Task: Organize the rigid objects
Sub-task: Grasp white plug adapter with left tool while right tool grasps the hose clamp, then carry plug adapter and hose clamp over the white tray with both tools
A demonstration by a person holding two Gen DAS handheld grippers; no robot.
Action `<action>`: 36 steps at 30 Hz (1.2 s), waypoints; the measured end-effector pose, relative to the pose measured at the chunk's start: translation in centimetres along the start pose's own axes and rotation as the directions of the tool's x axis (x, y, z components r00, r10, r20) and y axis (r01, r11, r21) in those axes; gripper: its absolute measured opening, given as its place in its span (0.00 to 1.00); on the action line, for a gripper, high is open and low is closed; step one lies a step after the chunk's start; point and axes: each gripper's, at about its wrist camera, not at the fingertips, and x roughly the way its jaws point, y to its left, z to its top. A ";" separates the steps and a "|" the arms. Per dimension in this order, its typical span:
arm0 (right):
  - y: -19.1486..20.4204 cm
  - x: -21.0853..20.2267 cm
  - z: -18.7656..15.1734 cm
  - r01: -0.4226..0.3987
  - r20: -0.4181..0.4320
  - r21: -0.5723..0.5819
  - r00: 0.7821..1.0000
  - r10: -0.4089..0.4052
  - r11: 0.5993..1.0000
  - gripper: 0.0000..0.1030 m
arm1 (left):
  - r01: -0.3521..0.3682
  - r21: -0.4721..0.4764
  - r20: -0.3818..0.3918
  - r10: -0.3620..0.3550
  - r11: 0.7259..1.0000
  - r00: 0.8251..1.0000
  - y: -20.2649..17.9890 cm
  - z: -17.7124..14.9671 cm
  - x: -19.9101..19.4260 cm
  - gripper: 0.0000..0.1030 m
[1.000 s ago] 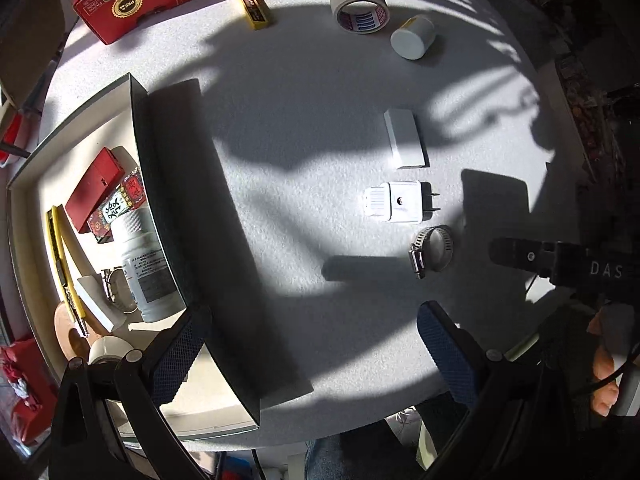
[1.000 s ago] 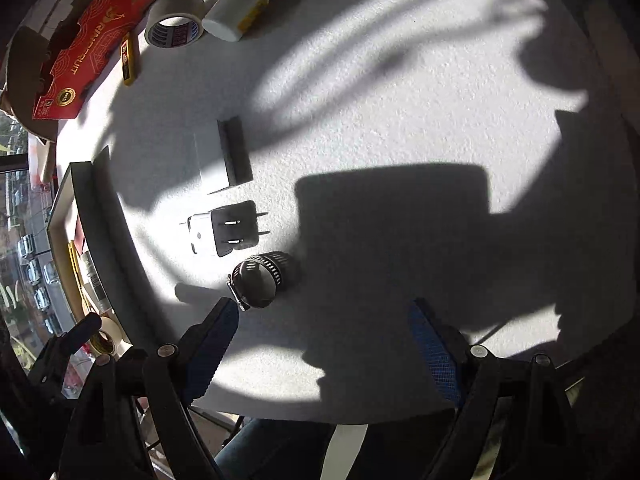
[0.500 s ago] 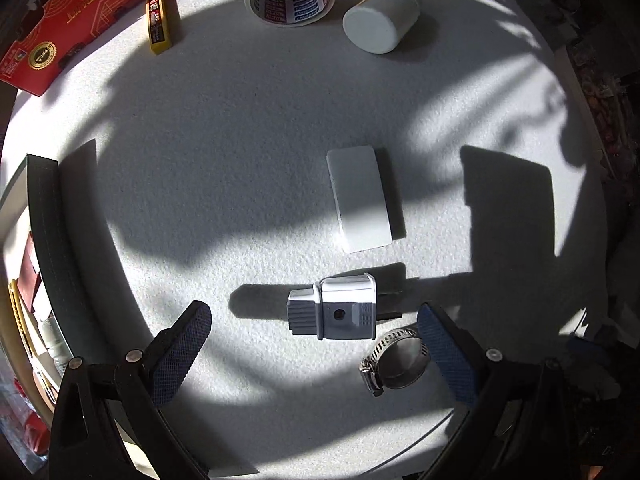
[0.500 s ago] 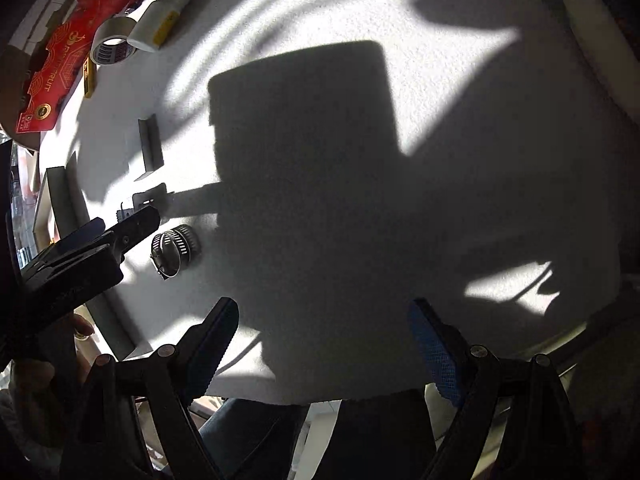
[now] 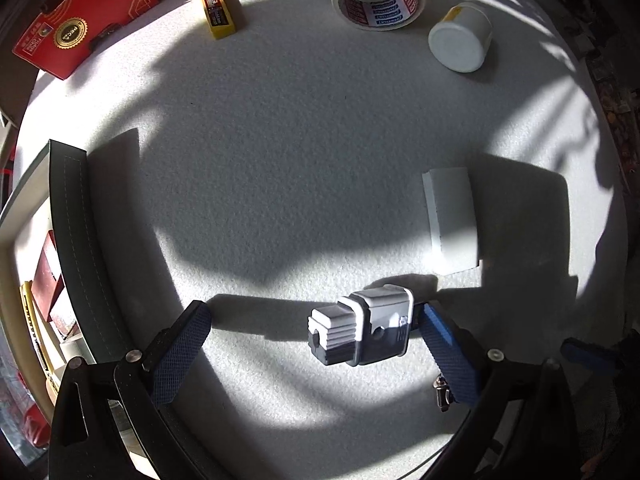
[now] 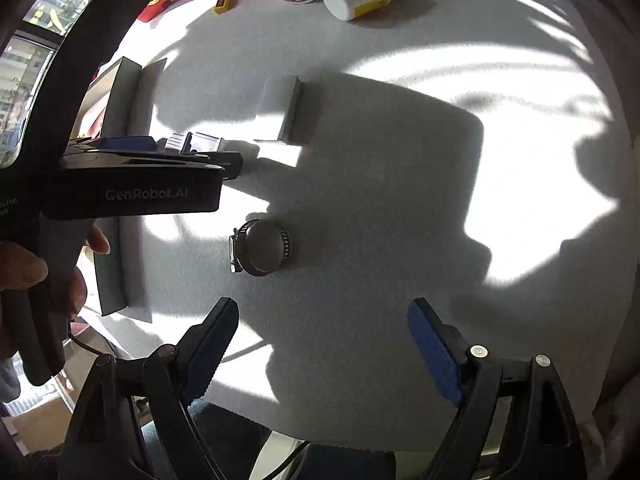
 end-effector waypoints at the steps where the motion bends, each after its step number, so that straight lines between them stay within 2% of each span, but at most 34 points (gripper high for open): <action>1: 1.0 0.3 0.3 0.007 0.013 -0.042 1.000 -0.007 0.999 0.85 | -0.005 -0.001 0.006 0.005 1.000 1.000 -0.1 0.0 0.0 1.00; 5: 3.5 1.7 1.2 0.012 0.055 -0.152 0.998 -0.004 0.988 0.85 | -0.013 -0.001 0.030 0.013 1.000 0.999 -1.3 -0.6 -0.1 1.00; 10: 3.5 2.2 1.4 0.013 0.080 -0.165 0.997 0.000 0.986 0.85 | -0.012 0.002 0.045 0.012 1.000 0.999 -1.6 -0.8 -0.3 1.00; 12: 3.5 2.1 1.4 0.035 0.085 -0.178 0.996 -0.020 0.983 0.81 | -0.012 0.002 0.055 0.012 1.000 0.998 -1.6 -1.3 -0.5 1.00; 13: 3.7 2.1 1.2 0.062 0.090 -0.189 0.995 -0.046 0.980 0.73 | -0.012 0.001 0.054 0.012 1.000 0.998 -1.7 -1.5 -0.6 1.00; 14: 3.6 1.9 1.1 0.101 0.098 -0.200 0.992 -0.083 0.975 0.56 | -0.012 0.000 0.052 0.012 1.000 0.999 -1.9 -2.4 -0.8 1.00; 15: 3.7 1.9 0.8 0.140 0.105 -0.213 0.987 -0.120 0.967 0.44 | -0.012 -0.002 0.046 0.012 1.000 0.999 -0.9 -3.2 -0.9 1.00; 16: 3.4 1.8 0.9 0.142 0.094 -0.215 0.988 -0.124 0.966 0.39 | -0.009 -0.006 0.037 0.010 1.000 0.999 -0.6 -3.1 -1.1 0.99; 17: 2.8 1.6 1.0 0.110 0.077 -0.203 0.992 -0.096 0.973 0.39 | -0.009 -0.010 0.030 0.009 1.000 1.000 -0.7 -3.1 -1.1 0.99; 19: 1.7 1.1 1.0 0.104 0.062 -0.172 0.994 -0.094 0.980 0.39 | -0.009 -0.005 0.027 0.009 1.000 1.000 -0.8 -3.4 -1.6 0.94; 22: -0.2 -0.3 0.8 0.099 0.069 -0.109 0.993 -0.092 0.989 0.39 | -0.009 0.036 0.048 0.007 0.999 0.999 -2.0 -4.0 -2.5 0.74; 23: -0.7 -0.7 0.7 0.089 0.071 -0.085 0.994 -0.083 0.992 0.39 | -0.009 0.052 0.052 0.006 0.999 0.999 -2.3 -4.2 -2.9 0.62; 24: -1.3 -1.2 0.5 0.078 0.073 -0.061 0.995 -0.073 0.995 0.39 | -0.004 0.063 0.045 0.001 0.998 0.999 -2.5 -4.4 -3.0 0.59; 30: -3.5 -3.4 -0.3 0.026 0.083 0.047 0.996 -0.029 0.999 0.39 | 0.065 0.031 0.004 -0.065 0.997 0.998 -1.7 -6.6 -4.6 0.59; 36: -3.8 -4.2 -1.2 -0.006 0.080 0.079 0.997 0.000 0.997 0.39 | 0.113 0.122 -0.006 -0.113 0.986 0.994 -3.3 -9.5 -7.8 0.59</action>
